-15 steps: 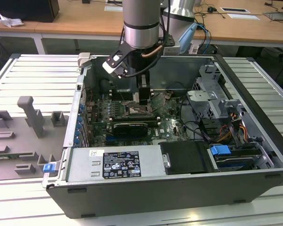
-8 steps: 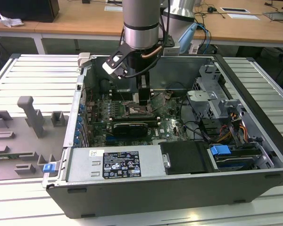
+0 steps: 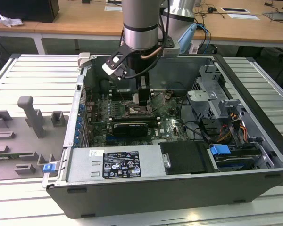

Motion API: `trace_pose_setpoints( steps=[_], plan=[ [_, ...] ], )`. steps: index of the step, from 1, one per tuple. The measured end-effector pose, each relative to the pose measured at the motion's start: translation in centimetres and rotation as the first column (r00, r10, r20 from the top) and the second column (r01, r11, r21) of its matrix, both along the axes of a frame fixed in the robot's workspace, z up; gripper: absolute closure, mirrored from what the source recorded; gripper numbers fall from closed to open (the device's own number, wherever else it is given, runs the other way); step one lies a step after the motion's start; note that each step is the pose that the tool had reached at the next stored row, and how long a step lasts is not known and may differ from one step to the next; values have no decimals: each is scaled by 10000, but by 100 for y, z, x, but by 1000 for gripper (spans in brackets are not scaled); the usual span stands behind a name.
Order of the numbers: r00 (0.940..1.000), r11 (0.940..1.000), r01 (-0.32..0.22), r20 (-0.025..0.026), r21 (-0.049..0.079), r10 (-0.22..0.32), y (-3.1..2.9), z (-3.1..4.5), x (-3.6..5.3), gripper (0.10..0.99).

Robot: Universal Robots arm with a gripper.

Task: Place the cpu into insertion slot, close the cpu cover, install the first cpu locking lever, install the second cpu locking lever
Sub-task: 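Place the cpu into insertion slot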

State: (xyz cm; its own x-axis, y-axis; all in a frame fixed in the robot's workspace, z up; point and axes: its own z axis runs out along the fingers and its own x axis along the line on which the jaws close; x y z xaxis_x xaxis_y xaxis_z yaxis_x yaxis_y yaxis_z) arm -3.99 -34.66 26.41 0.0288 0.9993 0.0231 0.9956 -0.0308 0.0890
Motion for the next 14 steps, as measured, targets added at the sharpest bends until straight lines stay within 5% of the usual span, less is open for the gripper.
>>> trace_pose_setpoints(
  steps=[14],
  plan=[
    [10000, 10000, 0, 0, 0, 0, 0, -41, -4, 549]
  ],
)
